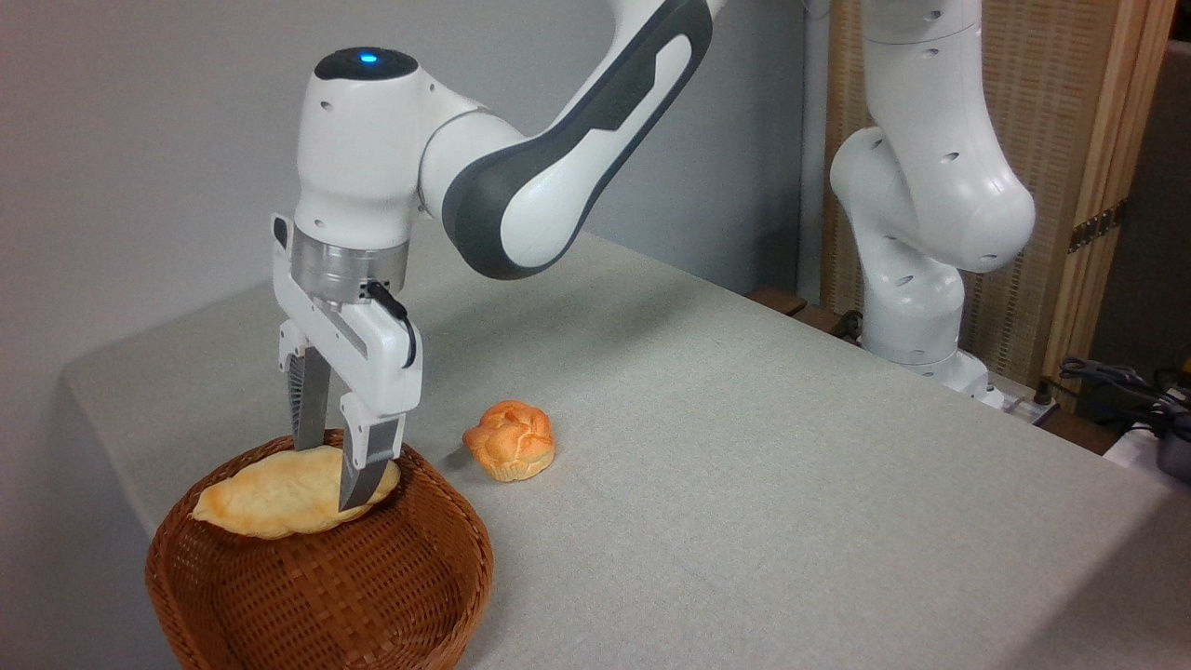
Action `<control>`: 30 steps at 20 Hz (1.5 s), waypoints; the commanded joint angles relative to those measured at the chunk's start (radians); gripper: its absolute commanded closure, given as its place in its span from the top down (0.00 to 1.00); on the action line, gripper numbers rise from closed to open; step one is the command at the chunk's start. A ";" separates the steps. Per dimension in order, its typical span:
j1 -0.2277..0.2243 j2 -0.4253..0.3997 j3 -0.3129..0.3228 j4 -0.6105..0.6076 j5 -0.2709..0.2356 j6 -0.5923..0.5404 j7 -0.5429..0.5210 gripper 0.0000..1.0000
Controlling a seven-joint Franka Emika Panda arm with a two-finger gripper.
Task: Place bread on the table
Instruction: 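Move the gripper over the basket and lower it onto the long bread roll, then close the gripper on the long bread roll in the basket, then lift the bread roll out of the basket and carry it beside the bun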
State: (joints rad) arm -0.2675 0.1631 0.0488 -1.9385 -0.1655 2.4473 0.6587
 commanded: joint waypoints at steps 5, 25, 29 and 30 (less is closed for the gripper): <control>0.010 0.073 0.006 0.006 -0.005 0.041 0.067 1.00; 0.010 0.014 0.014 0.009 -0.006 0.000 0.104 0.35; 0.010 -0.069 0.026 0.007 -0.006 -0.039 0.101 0.37; 0.010 -0.092 0.028 0.007 -0.006 -0.071 0.099 0.37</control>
State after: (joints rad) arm -0.2552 0.1490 0.0631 -1.9289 -0.1655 2.4515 0.7411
